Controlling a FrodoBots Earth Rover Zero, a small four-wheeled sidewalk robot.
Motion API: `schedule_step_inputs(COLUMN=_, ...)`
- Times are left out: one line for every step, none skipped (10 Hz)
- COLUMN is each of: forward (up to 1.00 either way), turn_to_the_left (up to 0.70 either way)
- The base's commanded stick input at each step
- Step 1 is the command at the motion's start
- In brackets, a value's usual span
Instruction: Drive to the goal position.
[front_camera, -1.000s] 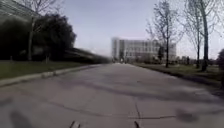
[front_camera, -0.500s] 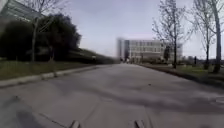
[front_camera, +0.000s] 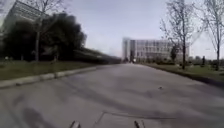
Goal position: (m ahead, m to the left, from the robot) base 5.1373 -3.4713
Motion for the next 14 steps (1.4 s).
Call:
schedule_step_inputs(forward=0.70, turn_to_the_left=0.14)
schedule_step_inputs(forward=0.70, turn_to_the_left=0.14)
schedule_step_inputs(forward=0.70, turn_to_the_left=0.14)
schedule_step_inputs(forward=0.70, turn_to_the_left=0.14)
schedule_step_inputs(forward=0.70, turn_to_the_left=0.14)
schedule_step_inputs(forward=0.70, turn_to_the_left=0.14)
schedule_step_inputs(forward=0.70, turn_to_the_left=0.14)
schedule_step_inputs(forward=0.70, turn_to_the_left=0.14)
schedule_step_inputs(forward=0.70, turn_to_the_left=0.14)
schedule_step_inputs(forward=0.70, turn_to_the_left=0.14)
schedule_step_inputs(forward=0.70, turn_to_the_left=0.14)
schedule_step_inputs(forward=0.70, turn_to_the_left=0.14)
schedule_step_inputs(forward=0.70, turn_to_the_left=0.13)
schedule_step_inputs(forward=0.70, turn_to_the_left=0.12)
